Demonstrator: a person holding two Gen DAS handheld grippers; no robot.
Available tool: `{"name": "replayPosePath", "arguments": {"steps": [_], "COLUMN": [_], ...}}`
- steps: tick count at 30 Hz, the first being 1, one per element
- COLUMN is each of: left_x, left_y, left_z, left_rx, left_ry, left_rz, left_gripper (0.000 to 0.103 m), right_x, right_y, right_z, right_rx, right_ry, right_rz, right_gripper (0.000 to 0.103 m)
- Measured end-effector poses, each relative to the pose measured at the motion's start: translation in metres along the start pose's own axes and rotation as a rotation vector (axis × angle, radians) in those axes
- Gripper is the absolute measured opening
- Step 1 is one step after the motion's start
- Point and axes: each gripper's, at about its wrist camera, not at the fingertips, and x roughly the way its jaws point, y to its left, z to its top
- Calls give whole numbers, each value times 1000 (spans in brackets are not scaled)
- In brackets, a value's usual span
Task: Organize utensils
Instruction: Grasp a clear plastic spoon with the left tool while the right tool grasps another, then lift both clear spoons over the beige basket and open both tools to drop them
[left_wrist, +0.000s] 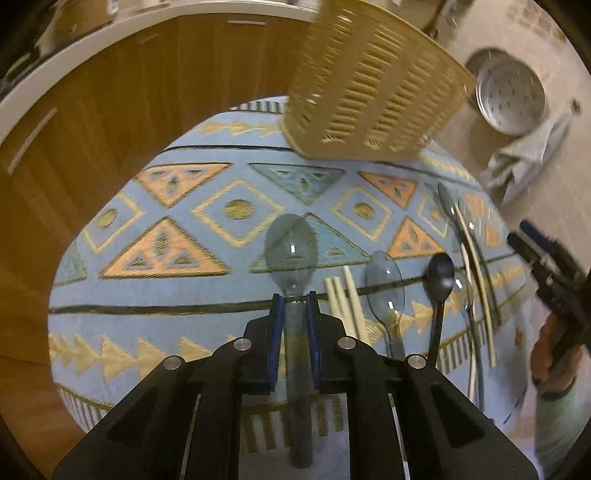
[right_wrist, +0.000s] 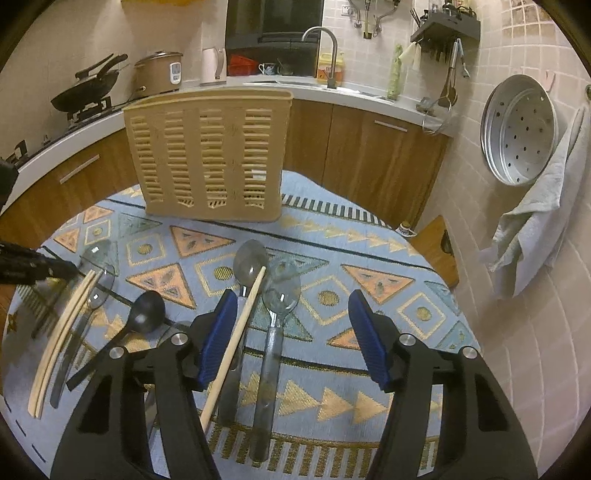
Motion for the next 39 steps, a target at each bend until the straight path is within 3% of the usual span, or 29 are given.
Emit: {"name": "replayPosePath", "arguments": {"steps": [3, 5, 7, 12, 15, 19, 21, 23, 26, 29, 33, 37, 39], "left_x": [-3, 0, 1, 11, 14, 12, 10, 7, 5, 9, 8, 8, 11], "left_y": [1, -2, -11, -25, -31, -32, -33, -27, -28, -29, -28, -27, -26], "left_z": [3, 3, 6, 12, 17, 18, 18, 13, 13, 13, 13, 15, 19], "left_rx": [7, 28, 67, 163, 183, 158, 152, 145, 151, 158, 155, 140, 128], "left_ry": [-2, 3, 19, 84, 87, 58, 32, 20, 17, 14, 11, 8, 8], "left_rz": [28, 51, 82, 166, 223, 210, 203, 190, 189, 191, 187, 173, 150], "left_gripper": [12, 25, 27, 27, 11, 10, 10, 10, 10, 10, 10, 10, 10], "right_x": [2, 3, 6, 27, 54, 77, 82, 84, 85, 88, 91, 99, 103], "right_y": [-1, -7, -14, -28, -26, -16, -22, -30, -40, -36, -18, -13, -14], "right_z": [2, 8, 17, 48, 61, 65, 60, 54, 43, 32, 27, 36, 41], "right_rx": [8, 38, 62, 97, 107, 77, 105, 121, 106, 91, 3, 0, 9], "right_ry": [6, 12, 32, 168, 294, 385, 429, 456, 485, 524, 523, 514, 515], "right_rz": [-1, 16, 35, 145, 229, 232, 243, 228, 192, 225, 175, 166, 169], "right_gripper": [59, 59, 59, 59, 59, 59, 48, 43, 42, 42, 42, 42, 30]}}
